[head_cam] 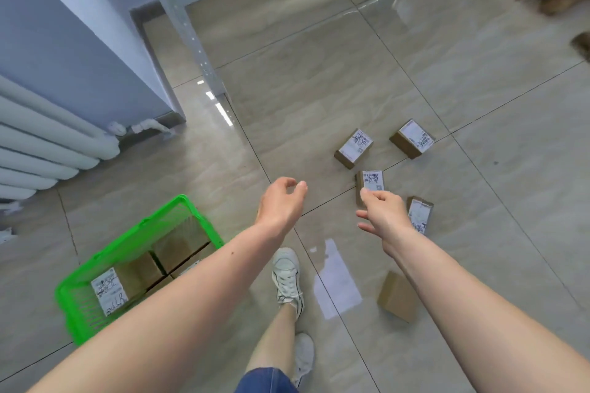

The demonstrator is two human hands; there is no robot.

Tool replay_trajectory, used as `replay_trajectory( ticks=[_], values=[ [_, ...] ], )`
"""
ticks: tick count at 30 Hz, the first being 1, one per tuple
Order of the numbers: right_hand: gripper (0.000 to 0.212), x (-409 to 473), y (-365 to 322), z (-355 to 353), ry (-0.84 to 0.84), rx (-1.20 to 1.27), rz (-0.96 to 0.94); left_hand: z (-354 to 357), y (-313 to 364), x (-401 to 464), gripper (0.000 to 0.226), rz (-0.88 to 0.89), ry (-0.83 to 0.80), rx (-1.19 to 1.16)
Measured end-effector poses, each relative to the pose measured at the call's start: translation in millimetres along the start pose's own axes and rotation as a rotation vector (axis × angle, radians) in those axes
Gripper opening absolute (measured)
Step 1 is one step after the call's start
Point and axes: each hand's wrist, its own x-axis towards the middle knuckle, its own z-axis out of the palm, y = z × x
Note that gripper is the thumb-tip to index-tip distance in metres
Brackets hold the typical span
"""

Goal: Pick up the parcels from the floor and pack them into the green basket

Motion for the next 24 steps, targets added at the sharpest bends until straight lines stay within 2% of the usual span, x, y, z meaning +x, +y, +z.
replay_trajectory(
  ticks=[6,13,15,19,24],
  values=[
    [0.025,61,-47,-13,0.031,0.038,0.050,18,48,59,0.044,-0.014,-0.008,0.035],
    [0.021,147,-75,-26,0.052,0.058,0.113,56,88,128,0.044,-0.019,-0.017,0.105],
    [0.024,177,-72,-26,0.057,0.024,0.128,74,91,152,0.045,-0.014,-0.029,0.133],
    [0.049,245,-58,-20,0.107,-0.099,0.053,122,84,206,0.047,0.026,-0.086,0.174],
    [0.052,329,-16,-5,0.116,-0.169,0.099,190,53,278,0.051,0.045,-0.123,0.142]
  ],
)
